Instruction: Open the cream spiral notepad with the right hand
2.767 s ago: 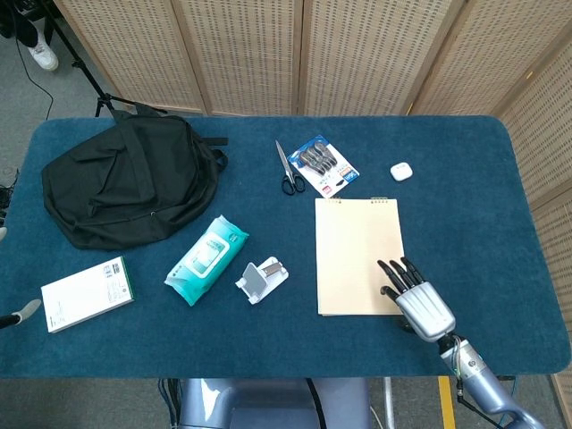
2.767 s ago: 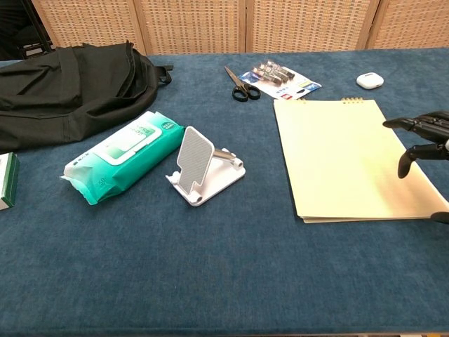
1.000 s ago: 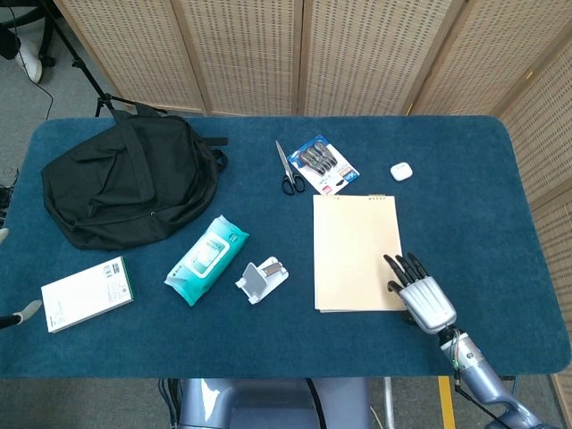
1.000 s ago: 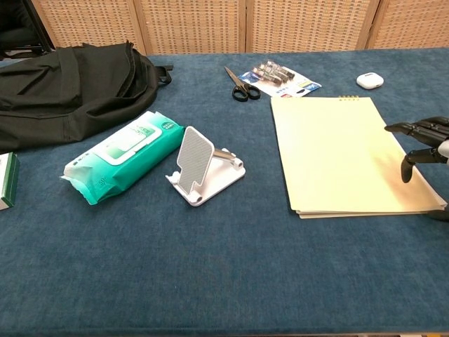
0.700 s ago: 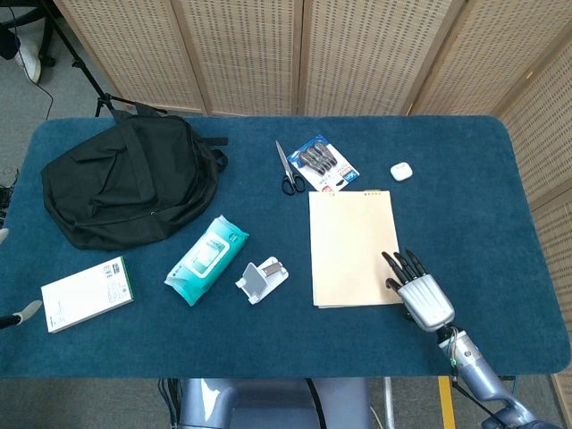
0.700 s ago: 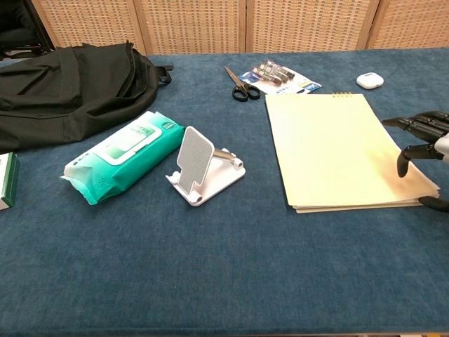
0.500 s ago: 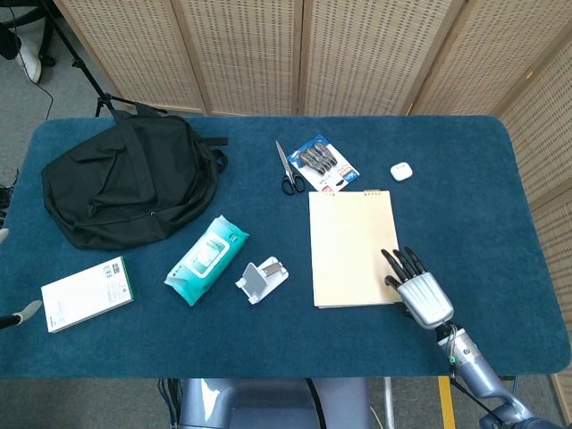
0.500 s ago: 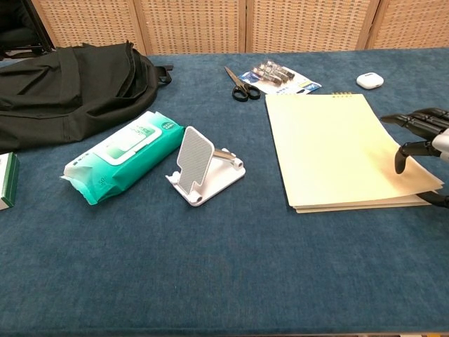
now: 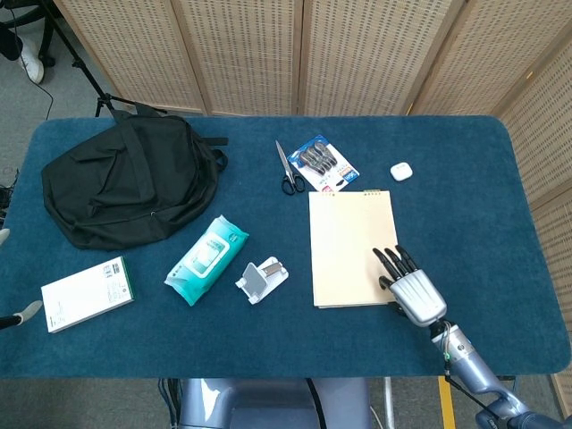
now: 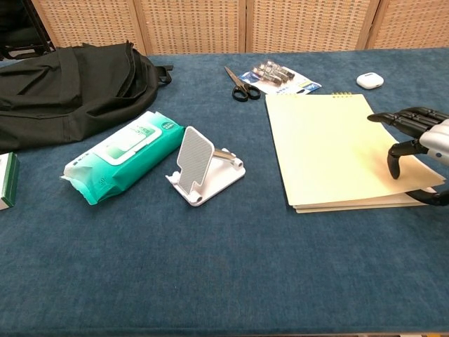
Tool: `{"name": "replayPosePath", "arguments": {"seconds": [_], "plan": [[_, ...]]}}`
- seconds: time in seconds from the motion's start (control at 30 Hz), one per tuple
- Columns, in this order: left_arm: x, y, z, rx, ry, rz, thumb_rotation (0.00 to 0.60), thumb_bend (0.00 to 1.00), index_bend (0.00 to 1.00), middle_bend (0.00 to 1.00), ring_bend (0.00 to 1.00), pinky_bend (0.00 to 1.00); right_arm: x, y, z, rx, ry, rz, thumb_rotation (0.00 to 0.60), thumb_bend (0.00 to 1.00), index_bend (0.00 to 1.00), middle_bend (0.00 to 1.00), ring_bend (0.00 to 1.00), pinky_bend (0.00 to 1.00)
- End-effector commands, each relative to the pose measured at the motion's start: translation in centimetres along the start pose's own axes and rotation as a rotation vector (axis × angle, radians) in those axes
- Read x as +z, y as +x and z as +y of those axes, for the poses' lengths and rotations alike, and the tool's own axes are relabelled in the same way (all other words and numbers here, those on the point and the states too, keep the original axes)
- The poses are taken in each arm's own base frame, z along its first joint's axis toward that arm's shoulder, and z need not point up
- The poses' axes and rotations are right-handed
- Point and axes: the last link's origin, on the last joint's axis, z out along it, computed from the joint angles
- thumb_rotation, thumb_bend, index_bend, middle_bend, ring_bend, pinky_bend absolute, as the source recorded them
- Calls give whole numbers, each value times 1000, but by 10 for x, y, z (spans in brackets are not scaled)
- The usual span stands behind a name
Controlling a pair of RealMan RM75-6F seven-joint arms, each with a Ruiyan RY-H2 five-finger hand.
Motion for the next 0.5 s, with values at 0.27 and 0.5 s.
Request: {"name": "replayPosePath", "arguments": {"seconds": [0.27,0.5], "plan": [[0,1,0,-3,-1,0,600,0,0,0,0,0,3,2,1,-4,0,4,600,454,545,0,0,0],[0,0,0,-1,-4,-3,600,0,0,0,0,0,5,3,2,4,2,3,600,569,611,0,0,0]]}}
